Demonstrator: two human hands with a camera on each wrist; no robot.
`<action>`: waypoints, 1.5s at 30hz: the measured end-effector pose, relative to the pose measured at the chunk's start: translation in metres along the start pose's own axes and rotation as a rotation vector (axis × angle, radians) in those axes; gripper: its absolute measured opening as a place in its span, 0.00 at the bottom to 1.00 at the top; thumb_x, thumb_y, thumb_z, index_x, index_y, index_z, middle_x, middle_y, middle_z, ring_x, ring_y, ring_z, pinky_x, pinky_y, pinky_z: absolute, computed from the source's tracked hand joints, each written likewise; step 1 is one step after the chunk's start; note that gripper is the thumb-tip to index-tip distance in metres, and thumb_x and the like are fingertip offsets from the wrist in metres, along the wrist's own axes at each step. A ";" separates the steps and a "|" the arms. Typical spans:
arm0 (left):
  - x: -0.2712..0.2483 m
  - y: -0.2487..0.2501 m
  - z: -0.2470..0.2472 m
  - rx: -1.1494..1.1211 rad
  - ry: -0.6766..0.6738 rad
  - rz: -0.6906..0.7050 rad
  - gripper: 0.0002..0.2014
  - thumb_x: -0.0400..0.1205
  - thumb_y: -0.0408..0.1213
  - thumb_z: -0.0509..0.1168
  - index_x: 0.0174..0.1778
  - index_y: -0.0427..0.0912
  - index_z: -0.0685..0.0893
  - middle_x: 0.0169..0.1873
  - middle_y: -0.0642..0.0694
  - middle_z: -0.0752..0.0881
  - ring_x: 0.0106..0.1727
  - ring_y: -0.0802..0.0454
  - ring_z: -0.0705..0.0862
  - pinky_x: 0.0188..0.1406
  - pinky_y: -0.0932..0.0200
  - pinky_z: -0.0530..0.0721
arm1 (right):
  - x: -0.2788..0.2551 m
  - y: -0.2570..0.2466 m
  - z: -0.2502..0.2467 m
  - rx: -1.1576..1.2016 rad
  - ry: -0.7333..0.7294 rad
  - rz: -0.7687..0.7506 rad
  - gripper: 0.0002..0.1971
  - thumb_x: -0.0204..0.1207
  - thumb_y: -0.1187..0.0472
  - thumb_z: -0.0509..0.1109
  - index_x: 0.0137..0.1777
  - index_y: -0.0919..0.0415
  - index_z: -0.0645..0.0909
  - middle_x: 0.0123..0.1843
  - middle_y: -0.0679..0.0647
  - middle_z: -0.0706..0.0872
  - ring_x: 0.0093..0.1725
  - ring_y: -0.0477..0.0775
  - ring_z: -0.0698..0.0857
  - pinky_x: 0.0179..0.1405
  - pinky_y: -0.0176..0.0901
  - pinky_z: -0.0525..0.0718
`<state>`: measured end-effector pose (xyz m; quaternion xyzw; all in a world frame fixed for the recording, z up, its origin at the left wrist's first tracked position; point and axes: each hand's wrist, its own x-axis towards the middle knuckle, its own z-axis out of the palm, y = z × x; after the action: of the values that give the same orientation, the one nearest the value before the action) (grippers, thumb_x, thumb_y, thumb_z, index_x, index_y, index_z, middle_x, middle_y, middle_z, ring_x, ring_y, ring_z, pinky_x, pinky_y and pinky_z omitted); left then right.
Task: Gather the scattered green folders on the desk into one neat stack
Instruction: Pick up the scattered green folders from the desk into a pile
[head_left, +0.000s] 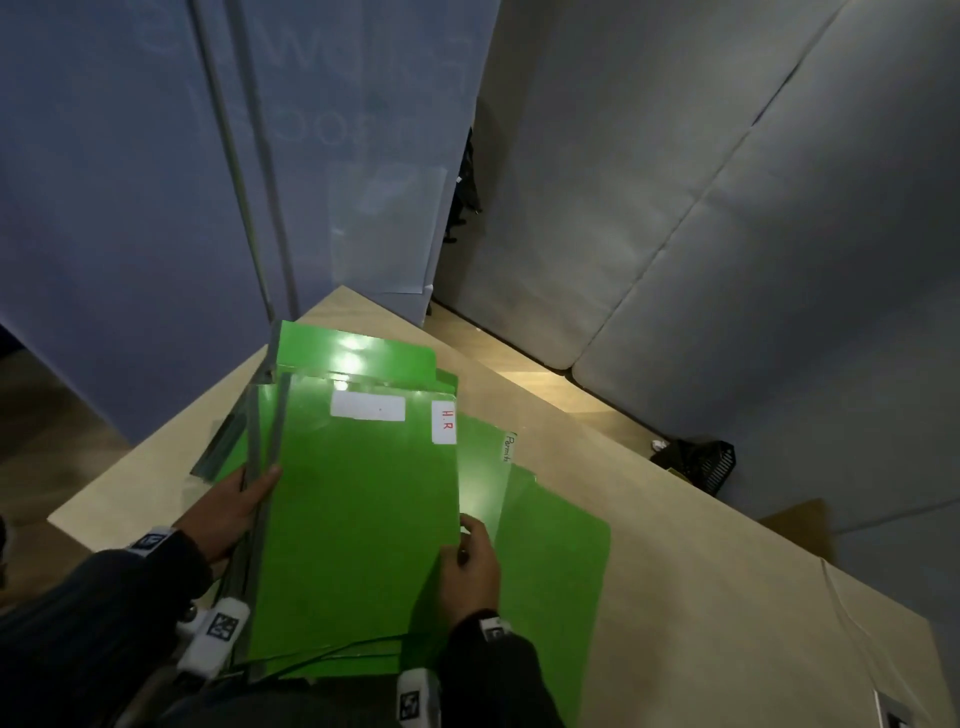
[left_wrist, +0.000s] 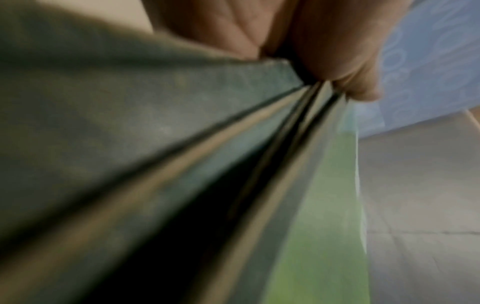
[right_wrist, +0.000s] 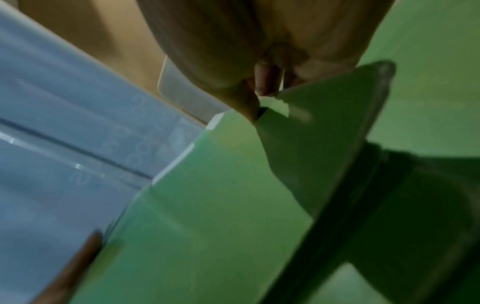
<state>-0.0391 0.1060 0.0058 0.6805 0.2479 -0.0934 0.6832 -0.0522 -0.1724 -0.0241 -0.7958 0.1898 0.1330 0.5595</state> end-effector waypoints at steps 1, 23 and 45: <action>0.002 -0.002 -0.004 0.016 -0.002 0.015 0.15 0.85 0.41 0.62 0.66 0.39 0.78 0.54 0.38 0.88 0.52 0.40 0.87 0.61 0.40 0.82 | 0.001 0.002 0.008 -0.025 -0.025 -0.032 0.26 0.82 0.67 0.66 0.67 0.32 0.69 0.61 0.48 0.83 0.54 0.42 0.82 0.68 0.50 0.84; -0.012 -0.019 -0.153 -0.449 0.427 -0.030 0.09 0.84 0.37 0.62 0.55 0.49 0.87 0.38 0.48 0.94 0.34 0.49 0.92 0.34 0.40 0.90 | 0.043 0.012 -0.029 0.147 0.025 0.301 0.34 0.81 0.65 0.70 0.86 0.52 0.62 0.89 0.61 0.59 0.85 0.69 0.63 0.82 0.70 0.64; 0.004 0.009 -0.044 -0.229 0.004 -0.090 0.15 0.83 0.27 0.62 0.62 0.47 0.81 0.47 0.37 0.93 0.41 0.40 0.92 0.36 0.45 0.91 | 0.026 -0.007 -0.021 -0.303 -0.176 0.200 0.36 0.76 0.32 0.64 0.81 0.48 0.69 0.82 0.58 0.74 0.79 0.61 0.74 0.79 0.62 0.72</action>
<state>-0.0413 0.1503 0.0139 0.5862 0.2886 -0.0936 0.7512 -0.0261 -0.1942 -0.0219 -0.8334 0.1961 0.2840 0.4317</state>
